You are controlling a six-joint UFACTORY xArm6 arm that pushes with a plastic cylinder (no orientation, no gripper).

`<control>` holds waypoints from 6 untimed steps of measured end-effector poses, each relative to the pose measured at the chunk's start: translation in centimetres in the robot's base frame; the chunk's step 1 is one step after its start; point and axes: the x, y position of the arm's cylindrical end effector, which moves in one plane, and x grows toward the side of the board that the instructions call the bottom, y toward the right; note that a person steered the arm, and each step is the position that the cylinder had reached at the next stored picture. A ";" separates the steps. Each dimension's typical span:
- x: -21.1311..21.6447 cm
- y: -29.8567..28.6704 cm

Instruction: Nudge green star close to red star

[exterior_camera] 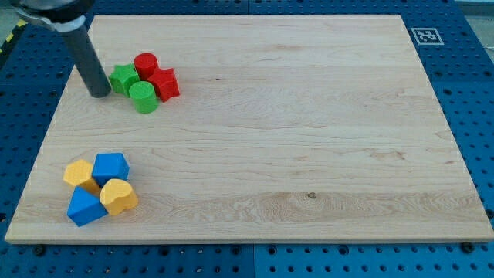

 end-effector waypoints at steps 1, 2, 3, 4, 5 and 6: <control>-0.6 -0.3; -5.2 -3.1; -6.4 -3.5; -5.5 -1.7; -2.9 -0.4; -0.8 1.4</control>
